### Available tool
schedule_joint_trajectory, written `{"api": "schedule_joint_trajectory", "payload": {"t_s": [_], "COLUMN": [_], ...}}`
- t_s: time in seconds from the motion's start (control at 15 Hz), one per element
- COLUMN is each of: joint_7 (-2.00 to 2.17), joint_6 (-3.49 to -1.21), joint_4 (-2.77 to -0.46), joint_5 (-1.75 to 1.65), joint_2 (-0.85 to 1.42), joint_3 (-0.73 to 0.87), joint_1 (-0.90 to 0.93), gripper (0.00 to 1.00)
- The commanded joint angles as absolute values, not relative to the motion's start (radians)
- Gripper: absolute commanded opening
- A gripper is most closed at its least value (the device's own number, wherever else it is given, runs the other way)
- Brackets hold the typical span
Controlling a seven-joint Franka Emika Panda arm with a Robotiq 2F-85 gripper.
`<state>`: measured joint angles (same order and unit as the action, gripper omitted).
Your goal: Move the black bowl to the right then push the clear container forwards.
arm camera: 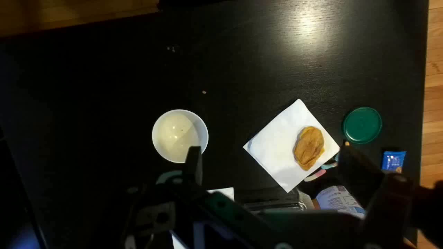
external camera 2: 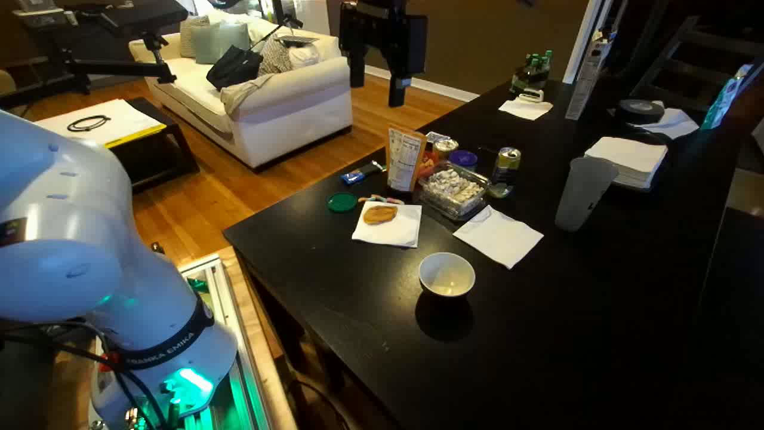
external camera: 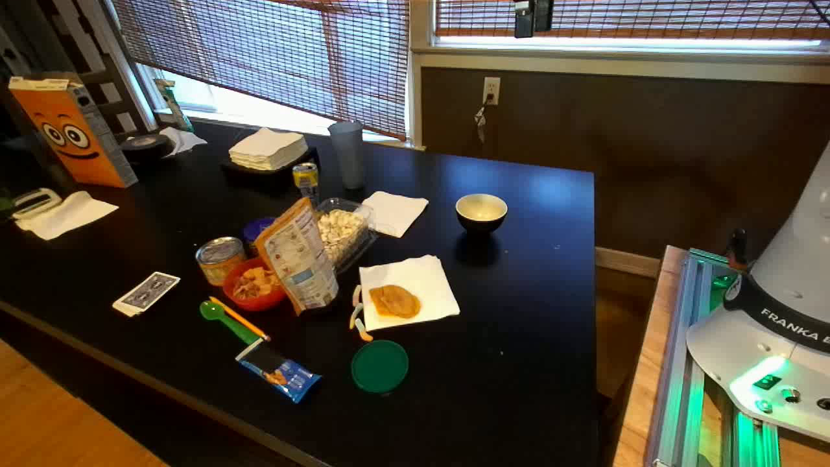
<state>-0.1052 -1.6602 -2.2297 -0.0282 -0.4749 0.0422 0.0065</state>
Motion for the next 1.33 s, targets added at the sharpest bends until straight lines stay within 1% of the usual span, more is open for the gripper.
{"api": "schedule_joint_trajectory", "payload": {"t_s": [0.0,0.4,0.6,0.8,1.0,1.27], "joint_7": [-0.106,-0.106,0.019,0.171,0.34,0.447], "joint_6": [-1.657,-1.657,-1.628,-1.7,-1.852,-2.024], "joint_4": [-2.227,-2.227,-2.186,-2.213,-2.251,-2.277], "joint_5": [-0.027,-0.027,0.016,0.047,0.1,0.15], "joint_2": [-0.474,-0.474,-0.388,-0.321,-0.25,-0.133], "joint_3": [0.04,0.04,0.034,0.0,-0.028,-0.001], "joint_1": [0.004,0.004,-0.018,-0.017,-0.014,-0.038], "gripper": [1.0,1.0,1.0,1.0,1.0,1.0]}}
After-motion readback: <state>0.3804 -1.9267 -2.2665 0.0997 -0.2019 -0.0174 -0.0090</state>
